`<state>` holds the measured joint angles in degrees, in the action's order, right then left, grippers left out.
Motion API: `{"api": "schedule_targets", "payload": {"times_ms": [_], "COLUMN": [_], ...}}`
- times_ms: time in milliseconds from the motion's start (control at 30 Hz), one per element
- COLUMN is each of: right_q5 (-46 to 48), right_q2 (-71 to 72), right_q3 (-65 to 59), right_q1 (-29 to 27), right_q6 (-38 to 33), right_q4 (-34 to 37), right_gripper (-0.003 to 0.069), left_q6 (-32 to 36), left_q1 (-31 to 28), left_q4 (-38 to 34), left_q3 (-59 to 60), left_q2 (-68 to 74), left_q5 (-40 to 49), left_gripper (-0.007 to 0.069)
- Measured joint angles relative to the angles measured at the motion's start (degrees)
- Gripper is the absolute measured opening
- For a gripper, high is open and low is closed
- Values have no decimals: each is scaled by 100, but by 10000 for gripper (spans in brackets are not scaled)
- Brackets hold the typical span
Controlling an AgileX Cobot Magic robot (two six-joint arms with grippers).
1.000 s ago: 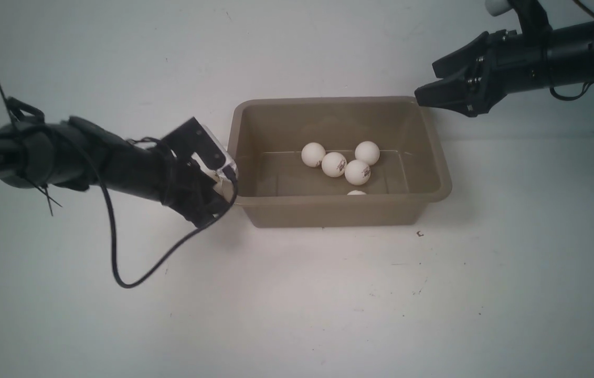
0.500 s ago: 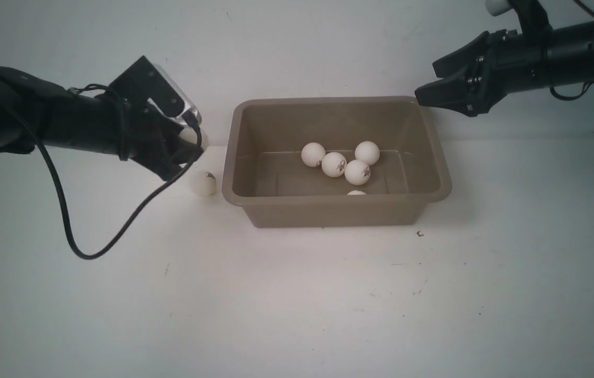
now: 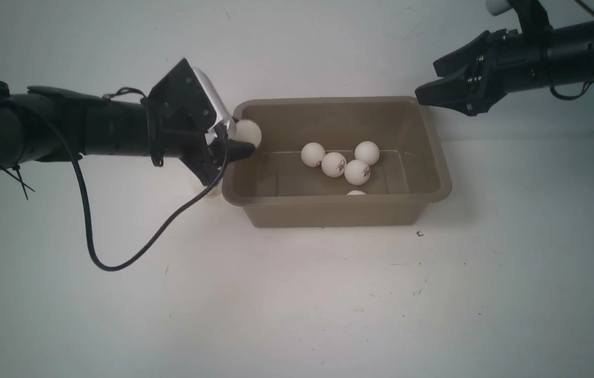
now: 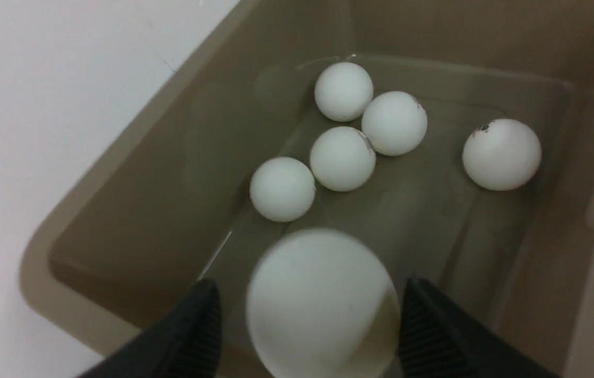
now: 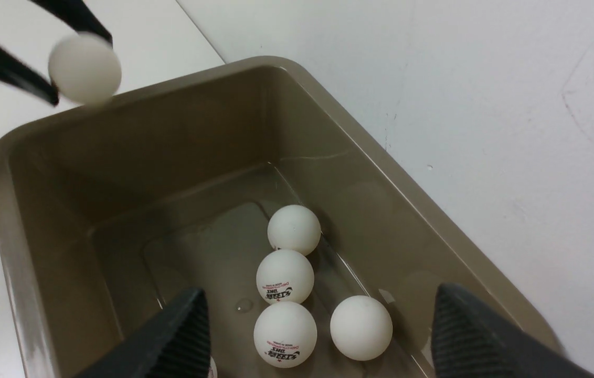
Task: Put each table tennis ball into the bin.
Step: Use the left arm to put the table tennis ball into the box, then use the left arm to clamp the table tennis ball closest to it
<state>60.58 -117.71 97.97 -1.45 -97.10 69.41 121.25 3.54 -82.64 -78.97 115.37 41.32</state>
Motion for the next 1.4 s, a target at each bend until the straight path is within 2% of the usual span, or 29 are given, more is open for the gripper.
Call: {"api": "schedule_targets", "payload": {"times_ms": [133, 233, 400, 567, 967, 1400], "right_q5": [-1, -1, -1, -1, -7, -13], "right_q2": [0, 0, 0, 0, 0, 0], "right_q3": [0, 0, 0, 0, 0, 0], "right_q1": [0, 0, 0, 0, 0, 0], "right_q6": [0, 0, 0, 0, 0, 6], "right_q4": [0, 6, 1, -4, 2, 2], "right_gripper": [514, 514, 514, 514, 514, 514], "left_q6": [-403, -571, -645, -649, -668, 453], "left_q1": [0, -33, -361, -655, -636, -633], "left_q4": [-34, -34, -34, -40, -85, -1404], "left_q3": [0, 0, 0, 0, 0, -6], "left_q2": [-5, -67, -235, -120, 617, 979], "left_q5": [44, -117, -718, -897, -1038, -1160], "left_gripper": [561, 577, 552, 509, 500, 500]}}
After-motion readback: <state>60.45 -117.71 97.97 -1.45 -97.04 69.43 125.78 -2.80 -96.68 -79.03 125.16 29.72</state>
